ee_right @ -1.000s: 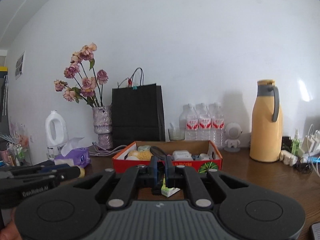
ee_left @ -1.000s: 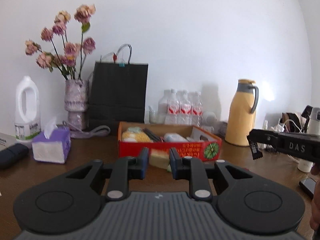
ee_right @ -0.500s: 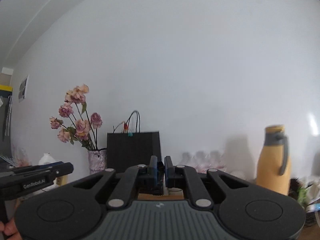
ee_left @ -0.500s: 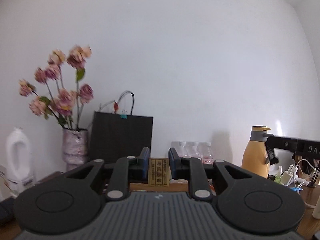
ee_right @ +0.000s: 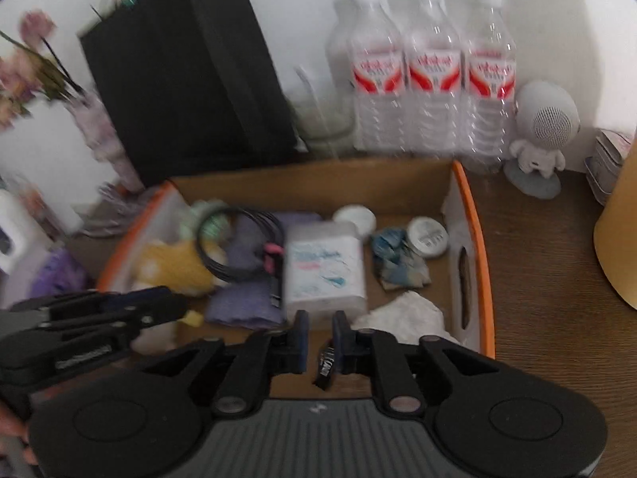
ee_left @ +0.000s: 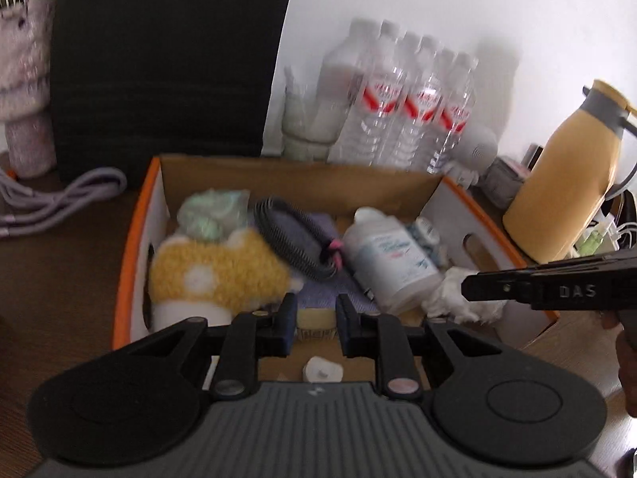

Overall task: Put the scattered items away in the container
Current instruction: 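Carry the soap bar and green item into the box and open both tools, then grasp the green tissue packet with the left tool while the right tool grasps the red rose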

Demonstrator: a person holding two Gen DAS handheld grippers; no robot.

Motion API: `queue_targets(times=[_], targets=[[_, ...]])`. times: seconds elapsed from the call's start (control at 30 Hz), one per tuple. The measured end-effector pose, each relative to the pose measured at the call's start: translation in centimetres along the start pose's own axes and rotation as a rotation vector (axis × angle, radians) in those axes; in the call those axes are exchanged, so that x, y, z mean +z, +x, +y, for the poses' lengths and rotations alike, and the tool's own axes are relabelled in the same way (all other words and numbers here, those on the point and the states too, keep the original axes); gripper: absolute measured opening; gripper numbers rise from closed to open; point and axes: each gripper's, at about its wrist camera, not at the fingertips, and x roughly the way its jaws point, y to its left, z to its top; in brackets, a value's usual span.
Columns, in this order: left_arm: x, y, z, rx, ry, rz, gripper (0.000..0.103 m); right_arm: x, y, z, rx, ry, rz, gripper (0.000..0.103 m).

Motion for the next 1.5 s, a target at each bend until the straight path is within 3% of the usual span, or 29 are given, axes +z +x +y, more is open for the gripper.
queue_targets(times=[0.03, 0.1, 0.2, 0.37, 0.5, 0.6, 0.67, 0.8, 0.9, 1.0, 1.13, 1.23, 1.33, 1.37, 1.4, 1.47, 1.5], targets=[[-0.1, 0.3, 0.1, 0.021, 0.018, 0.003, 0.026, 0.2, 0.7, 0.0, -0.012, -0.006, 0.021, 0.026], [-0.2, 0.9, 0.6, 0.062, 0.035, 0.005, 0.05, 0.2, 1.7, -0.3, -0.022, -0.006, 0.049, 0.039], [-0.3, 1.0, 1.3, 0.029, 0.05, -0.006, 0.047, -0.3, 1.6, -1.4, -0.018, 0.027, 0.053, 0.042], [-1.6, 1.5, 1.1, 0.063, 0.17, -0.05, 0.035, -2.8, -0.3, -1.6, 0.028, 0.046, 0.042, 0.042], [-1.5, 1.4, 1.4, 0.065, 0.133, -0.053, 0.032, -4.3, -1.4, -1.2, 0.044, 0.071, 0.015, 0.041], [-1.3, 0.3, 1.5, 0.05, 0.095, -0.061, 0.037, -4.4, -1.2, -0.9, 0.043, 0.084, 0.016, 0.041], [-1.7, -1.3, 1.1, 0.042, 0.117, -0.093, 0.048, -4.2, -1.3, -0.8, 0.032, 0.087, 0.004, 0.041], [-3.3, -6.1, -0.1, 0.023, 0.129, -0.167, 0.062, -4.4, -4.3, 0.1, 0.023, 0.07, -0.105, 0.048], [-6.0, -9.6, -2.0, 0.062, 0.089, -0.224, 0.077, -6.0, -8.3, 1.2, 0.005, 0.013, -0.227, 0.064], [-8.9, -10.1, -4.3, -0.004, 0.104, -0.217, 0.088, -9.5, -11.7, 1.9, -0.054, -0.035, -0.347, 0.08], [-10.6, -5.8, -7.7, 0.002, 0.212, -0.101, 0.088, -14.8, -13.3, 1.5, -0.139, 0.044, -0.389, 0.08], [-10.5, -3.3, -8.7, 0.025, 0.269, -0.062, 0.093, -19.0, -13.4, 0.9, -0.17, 0.101, -0.372, 0.08], [-10.0, -1.8, -8.7, 0.012, 0.24, -0.033, 0.094, -22.3, -12.6, 0.1, -0.189, 0.115, -0.325, 0.08], [-10.0, -1.3, -8.5, 0.022, 0.224, -0.024, 0.091, -23.0, -12.2, 0.1, -0.189, 0.11, -0.301, 0.08], [-10.0, -0.9, -8.5, 0.036, 0.206, -0.014, 0.076, -23.4, -11.8, 0.0, -0.189, 0.101, -0.285, 0.08], [-10.7, -1.1, -8.8, 0.062, 0.202, -0.036, 0.066, -23.7, -11.3, -0.1, -0.189, 0.093, -0.287, 0.08], [-10.9, -1.4, -8.8, 0.052, 0.2, -0.036, 0.066, -23.7, -10.9, -0.2, -0.19, 0.089, -0.293, 0.08]])
